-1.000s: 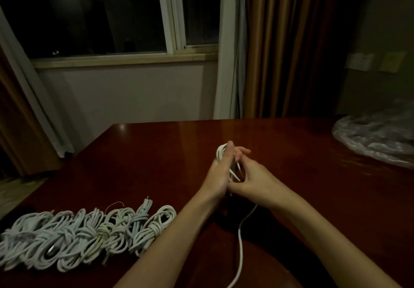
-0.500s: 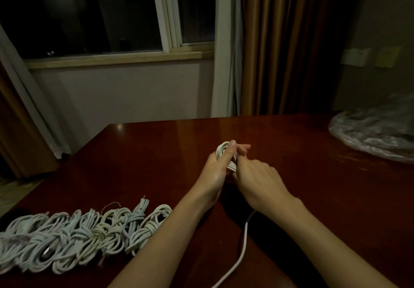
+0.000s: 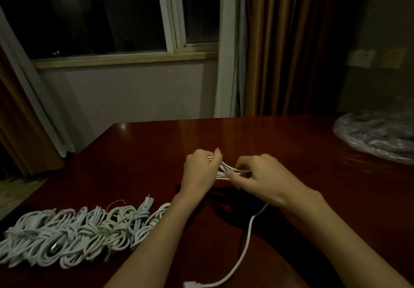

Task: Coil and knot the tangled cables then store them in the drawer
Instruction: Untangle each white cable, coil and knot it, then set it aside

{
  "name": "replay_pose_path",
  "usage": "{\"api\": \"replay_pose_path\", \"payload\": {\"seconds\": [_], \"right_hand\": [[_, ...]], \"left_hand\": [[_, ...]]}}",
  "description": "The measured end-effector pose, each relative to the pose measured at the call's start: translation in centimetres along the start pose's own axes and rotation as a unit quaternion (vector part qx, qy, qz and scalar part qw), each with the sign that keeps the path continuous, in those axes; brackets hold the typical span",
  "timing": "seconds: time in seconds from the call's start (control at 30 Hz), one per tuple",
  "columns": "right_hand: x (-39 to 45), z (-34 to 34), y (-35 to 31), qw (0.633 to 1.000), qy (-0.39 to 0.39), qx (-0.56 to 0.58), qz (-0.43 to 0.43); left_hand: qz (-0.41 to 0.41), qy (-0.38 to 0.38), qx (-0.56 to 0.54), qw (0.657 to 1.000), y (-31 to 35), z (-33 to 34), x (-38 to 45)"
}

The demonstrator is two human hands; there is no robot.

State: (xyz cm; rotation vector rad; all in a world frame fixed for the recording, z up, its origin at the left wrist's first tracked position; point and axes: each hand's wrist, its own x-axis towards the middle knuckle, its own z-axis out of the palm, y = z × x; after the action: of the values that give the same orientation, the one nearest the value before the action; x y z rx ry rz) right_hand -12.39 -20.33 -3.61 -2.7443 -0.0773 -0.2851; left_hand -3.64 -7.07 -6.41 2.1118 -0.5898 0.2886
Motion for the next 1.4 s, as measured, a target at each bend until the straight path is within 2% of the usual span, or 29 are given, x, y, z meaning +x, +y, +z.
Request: {"api": "replay_pose_path", "payload": {"seconds": [0.13, 0.37, 0.43, 0.53, 0.63, 0.73, 0.83, 0.9, 0.97, 1.07, 1.13, 1.23, 1.4], "right_hand": [[-0.1, -0.7, 0.1, 0.998, 0.061, -0.014, 0.006], [-0.5, -1.0, -1.6, 0.994, 0.104, -0.029, -0.011], [-0.6, -0.4, -2.5, 0.997, 0.068, 0.032, -0.034], [-0.3, 1.9, -2.9, 0.987, -0.043, 0.142, -0.062], [0.4, 2.8, -1.4, 0.939, -0.129, 0.317, -0.017], [0.6, 2.3, 0.5, 0.879, -0.150, 0.447, 0.073], [0.4, 1.3, 2.0, 0.862, -0.153, 0.468, 0.118], [0.3, 0.5, 2.5, 0.866, -0.145, 0.460, 0.131], [0.4, 0.0, 2.6, 0.888, -0.116, 0.422, 0.145], [0.6, -0.5, 2.6, 0.946, -0.023, 0.301, 0.118], [0.5, -1.0, 2.2, 0.965, 0.044, 0.243, 0.089], [0.1, -1.5, 0.7, 0.964, 0.074, 0.248, 0.057], [-0.7, 0.9, -2.4, 0.953, 0.022, 0.303, 0.016]], "left_hand": [[-0.004, 0.039, -0.006, 0.999, 0.0, 0.0, 0.0], [0.003, 0.089, 0.026, 0.996, -0.4, -0.4, 0.0], [0.001, 0.101, 0.020, 0.995, -0.5, -0.6, 0.1], [-0.020, 0.116, -0.036, 0.992, -0.5, -0.7, 0.3], [-0.081, 0.099, -0.138, 0.982, -0.5, -0.6, 0.7], [-0.093, 0.034, -0.241, 0.965, 0.5, -0.4, 0.8], [-0.011, -0.062, -0.203, 0.977, 1.2, -0.1, 0.2], [0.035, -0.094, -0.146, 0.984, 1.2, 0.2, -0.2], [0.070, -0.092, -0.094, 0.989, 1.1, 0.3, -0.4], [0.105, -0.083, -0.029, 0.991, 0.8, 0.6, -0.6], [0.109, -0.074, 0.002, 0.991, 0.6, 0.8, -0.7], [0.111, -0.030, 0.048, 0.992, 0.4, 1.2, -0.7], [0.036, 0.063, 0.027, 0.997, -0.3, 0.1, -0.2]]}}
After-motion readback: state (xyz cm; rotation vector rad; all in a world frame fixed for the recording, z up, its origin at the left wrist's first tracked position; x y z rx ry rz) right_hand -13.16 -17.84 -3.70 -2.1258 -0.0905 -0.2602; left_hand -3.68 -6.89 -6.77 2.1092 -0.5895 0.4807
